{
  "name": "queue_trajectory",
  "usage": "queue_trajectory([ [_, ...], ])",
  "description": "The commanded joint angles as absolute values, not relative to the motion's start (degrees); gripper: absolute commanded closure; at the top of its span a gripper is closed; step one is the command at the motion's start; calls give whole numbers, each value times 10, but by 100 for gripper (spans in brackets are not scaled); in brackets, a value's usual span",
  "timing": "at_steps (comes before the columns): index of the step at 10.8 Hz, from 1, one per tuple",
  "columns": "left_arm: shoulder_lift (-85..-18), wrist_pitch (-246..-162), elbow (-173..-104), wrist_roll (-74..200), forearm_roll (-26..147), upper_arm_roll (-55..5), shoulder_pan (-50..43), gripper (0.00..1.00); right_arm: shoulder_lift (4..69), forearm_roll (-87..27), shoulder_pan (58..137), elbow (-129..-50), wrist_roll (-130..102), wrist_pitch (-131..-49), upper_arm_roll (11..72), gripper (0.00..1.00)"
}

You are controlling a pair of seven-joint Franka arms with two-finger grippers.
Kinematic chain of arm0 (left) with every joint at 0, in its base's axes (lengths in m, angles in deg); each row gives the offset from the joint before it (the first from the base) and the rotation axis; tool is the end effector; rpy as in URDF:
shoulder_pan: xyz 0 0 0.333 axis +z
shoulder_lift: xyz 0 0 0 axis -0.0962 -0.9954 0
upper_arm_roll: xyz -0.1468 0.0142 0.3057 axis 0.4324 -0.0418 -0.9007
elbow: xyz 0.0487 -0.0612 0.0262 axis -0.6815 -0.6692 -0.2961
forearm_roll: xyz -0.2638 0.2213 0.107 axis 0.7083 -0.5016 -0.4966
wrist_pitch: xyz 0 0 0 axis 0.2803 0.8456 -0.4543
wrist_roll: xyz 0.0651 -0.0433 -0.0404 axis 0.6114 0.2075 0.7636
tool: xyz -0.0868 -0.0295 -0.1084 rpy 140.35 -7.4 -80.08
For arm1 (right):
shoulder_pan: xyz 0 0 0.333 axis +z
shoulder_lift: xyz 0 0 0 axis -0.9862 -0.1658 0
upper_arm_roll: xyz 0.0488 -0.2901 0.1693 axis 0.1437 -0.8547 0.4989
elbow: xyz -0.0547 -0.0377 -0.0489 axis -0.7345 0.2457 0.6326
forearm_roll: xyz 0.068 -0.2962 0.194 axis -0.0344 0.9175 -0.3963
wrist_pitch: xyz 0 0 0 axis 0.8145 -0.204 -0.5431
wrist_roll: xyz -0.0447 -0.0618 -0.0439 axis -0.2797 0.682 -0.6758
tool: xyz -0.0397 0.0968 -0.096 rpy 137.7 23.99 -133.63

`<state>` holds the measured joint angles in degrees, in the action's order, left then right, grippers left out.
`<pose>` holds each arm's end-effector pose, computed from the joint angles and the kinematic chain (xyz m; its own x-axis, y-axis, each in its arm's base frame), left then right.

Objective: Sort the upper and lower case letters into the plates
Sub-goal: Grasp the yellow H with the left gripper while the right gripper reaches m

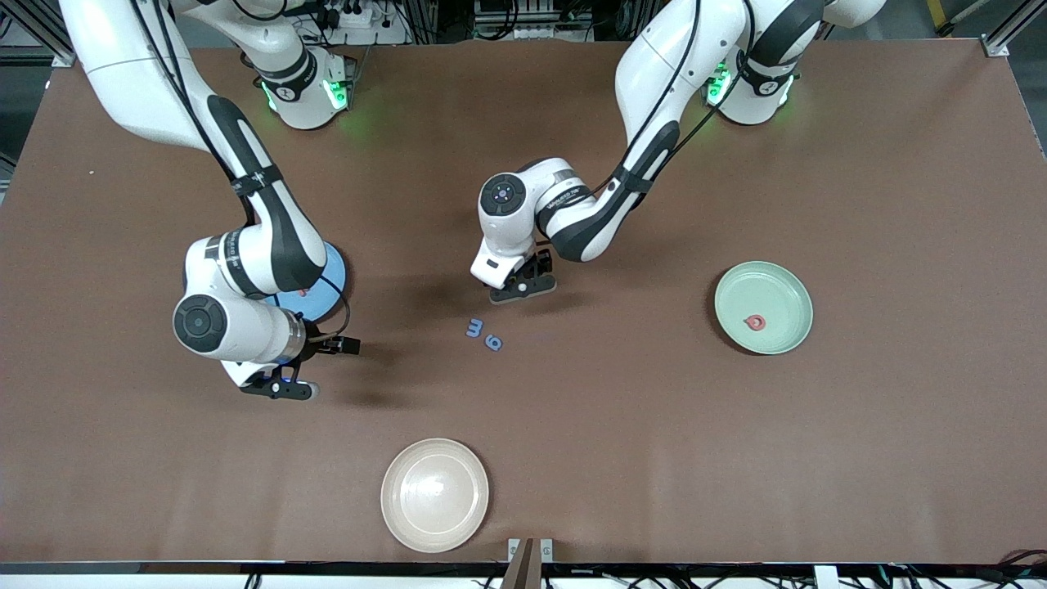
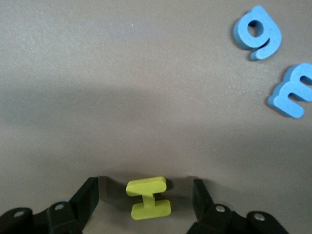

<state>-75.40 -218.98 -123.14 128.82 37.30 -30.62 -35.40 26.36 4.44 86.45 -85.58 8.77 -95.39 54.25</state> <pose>0.4547 -0.5454 0.1728 0.9726 0.2321 0.0168 0.2323 -0.9726 -0.0115 0.6346 0.1455 0.2653 0.9801 -0.1161 -0.1612 -0.1277 -0.9898 -0.0637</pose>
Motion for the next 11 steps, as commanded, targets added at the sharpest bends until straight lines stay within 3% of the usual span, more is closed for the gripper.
queue_trajectory([
  [1, -746, -2192, -1239, 1303, 360, -306, -353, 34, 252, 39, 867, -842, 96, -953, 543, 0],
  [4, -746, -2192, -1238, 1301, 360, -306, -352, 58, 250, 40, 867, -842, 96, -953, 543, 0],
  [5, -746, -2192, -1237, 1300, 360, -306, -352, 76, 250, 41, 866, -842, 96, -953, 543, 0],
  [6, -744, -2192, -1237, 1304, 361, -306, -352, 100, 250, 41, 866, -842, 95, -953, 543, 0],
  [11, -700, -2155, -1233, 1300, 362, -299, -319, 100, 250, 38, 868, -841, 105, -953, 544, 0],
])
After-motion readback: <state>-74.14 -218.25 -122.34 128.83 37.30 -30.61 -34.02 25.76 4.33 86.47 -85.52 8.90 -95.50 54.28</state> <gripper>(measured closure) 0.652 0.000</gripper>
